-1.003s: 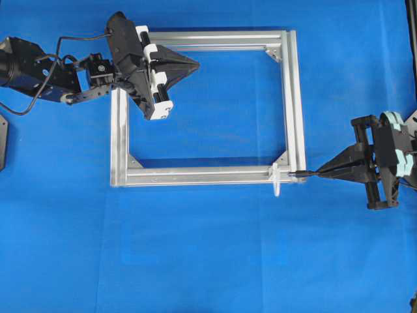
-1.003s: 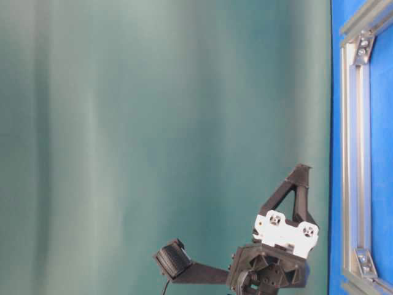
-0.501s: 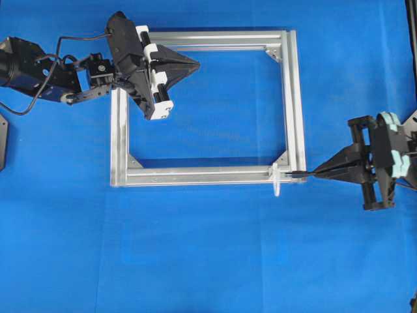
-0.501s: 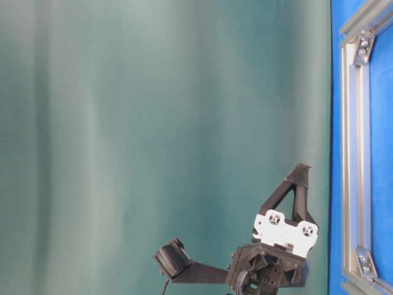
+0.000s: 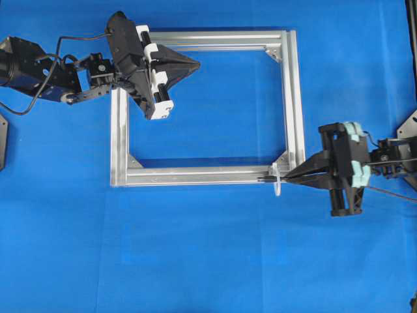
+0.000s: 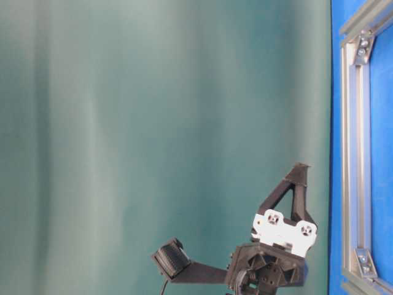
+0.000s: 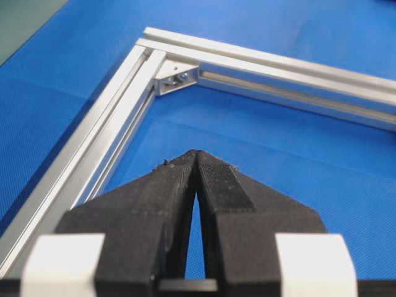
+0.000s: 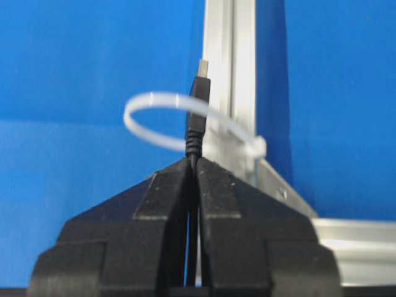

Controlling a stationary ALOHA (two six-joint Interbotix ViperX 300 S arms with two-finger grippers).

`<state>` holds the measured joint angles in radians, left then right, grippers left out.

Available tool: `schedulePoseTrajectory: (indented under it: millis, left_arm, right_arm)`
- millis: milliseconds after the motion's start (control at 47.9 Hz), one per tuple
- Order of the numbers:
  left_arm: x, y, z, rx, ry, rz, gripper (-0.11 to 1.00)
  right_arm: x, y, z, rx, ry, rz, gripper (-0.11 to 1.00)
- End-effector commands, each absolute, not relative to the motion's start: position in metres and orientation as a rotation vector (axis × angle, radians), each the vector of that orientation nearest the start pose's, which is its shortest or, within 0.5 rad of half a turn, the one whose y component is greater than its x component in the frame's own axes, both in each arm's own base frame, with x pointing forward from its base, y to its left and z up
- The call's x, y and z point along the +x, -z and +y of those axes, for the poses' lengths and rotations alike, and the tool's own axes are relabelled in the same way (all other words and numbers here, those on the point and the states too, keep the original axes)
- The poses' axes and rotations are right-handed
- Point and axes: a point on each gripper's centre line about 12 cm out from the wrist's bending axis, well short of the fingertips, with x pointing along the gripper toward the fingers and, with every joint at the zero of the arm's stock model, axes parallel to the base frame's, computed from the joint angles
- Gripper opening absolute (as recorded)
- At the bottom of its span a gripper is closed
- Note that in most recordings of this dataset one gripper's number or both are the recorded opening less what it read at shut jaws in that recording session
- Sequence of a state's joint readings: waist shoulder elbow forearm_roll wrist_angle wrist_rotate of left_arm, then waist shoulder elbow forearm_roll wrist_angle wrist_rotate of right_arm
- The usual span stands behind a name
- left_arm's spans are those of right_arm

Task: Insert the wire through the string loop located on the right side.
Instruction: 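Push the plug leftward through the white zip-tie loop with the right gripper, then move the left gripper across to the plug emerging from the loop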

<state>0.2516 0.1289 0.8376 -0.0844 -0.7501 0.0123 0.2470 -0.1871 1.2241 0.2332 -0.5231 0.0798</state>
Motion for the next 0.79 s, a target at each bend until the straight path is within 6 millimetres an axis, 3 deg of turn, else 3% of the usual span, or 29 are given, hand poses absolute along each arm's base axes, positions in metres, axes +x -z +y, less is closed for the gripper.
schedulePoseTrajectory:
  millis: [0, 501, 647, 773]
  left_arm:
    - [0.374, -0.163, 0.102, -0.059, -0.308, 0.153, 0.0]
    - [0.374, -0.162, 0.1, -0.078, -0.304, 0.153, 0.0]
    - [0.377, -0.16, 0.081, -0.08, -0.256, 0.163, 0.0]
    - [0.38, -0.158, 0.052, -0.094, -0.183, 0.173, 0.0]
  right_arm:
    - [0.263, -0.124, 0.05, 0.189, -0.052, 0.49, -0.04]
    - [0.265, -0.123, 0.05, 0.189, -0.048, 0.485, -0.04]
    - [0.265, -0.123, 0.05, 0.189, -0.048, 0.485, -0.04]
    - [0.265, -0.124, 0.05, 0.19, -0.049, 0.482, -0.04]
